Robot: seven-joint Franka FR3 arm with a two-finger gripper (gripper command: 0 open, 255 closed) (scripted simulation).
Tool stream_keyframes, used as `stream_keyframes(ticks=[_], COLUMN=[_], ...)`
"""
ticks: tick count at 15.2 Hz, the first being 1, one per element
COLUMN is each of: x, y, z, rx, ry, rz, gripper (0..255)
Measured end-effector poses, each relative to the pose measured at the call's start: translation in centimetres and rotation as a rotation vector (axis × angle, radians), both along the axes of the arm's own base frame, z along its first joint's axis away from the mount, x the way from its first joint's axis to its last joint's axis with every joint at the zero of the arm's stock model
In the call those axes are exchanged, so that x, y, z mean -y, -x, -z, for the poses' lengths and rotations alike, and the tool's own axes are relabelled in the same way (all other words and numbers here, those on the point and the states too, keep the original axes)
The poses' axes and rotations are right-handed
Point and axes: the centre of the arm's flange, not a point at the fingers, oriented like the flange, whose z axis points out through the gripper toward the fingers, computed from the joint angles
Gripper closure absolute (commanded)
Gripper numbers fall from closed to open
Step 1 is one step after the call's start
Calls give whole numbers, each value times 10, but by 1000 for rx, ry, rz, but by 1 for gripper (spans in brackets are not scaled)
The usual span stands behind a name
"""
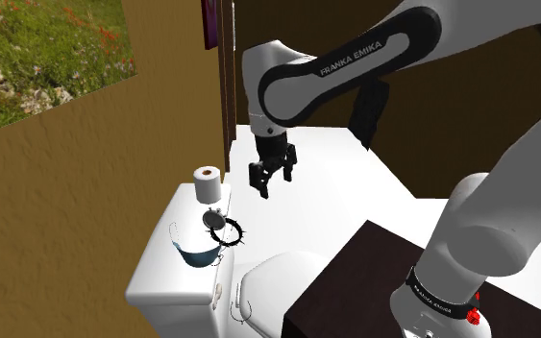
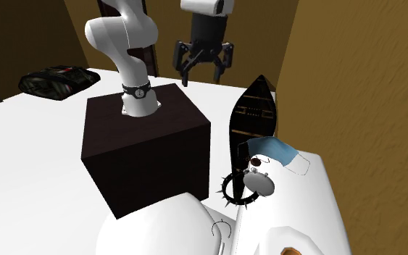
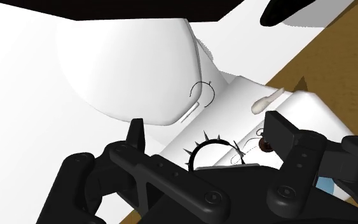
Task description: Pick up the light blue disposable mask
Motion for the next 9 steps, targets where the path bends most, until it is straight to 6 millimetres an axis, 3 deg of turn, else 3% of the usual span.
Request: stream_keyframes(ticks=[9], x=[-80], y=[-59], z=[65], rx=[-7], ry=[-16], rz=[-35], gripper=[0])
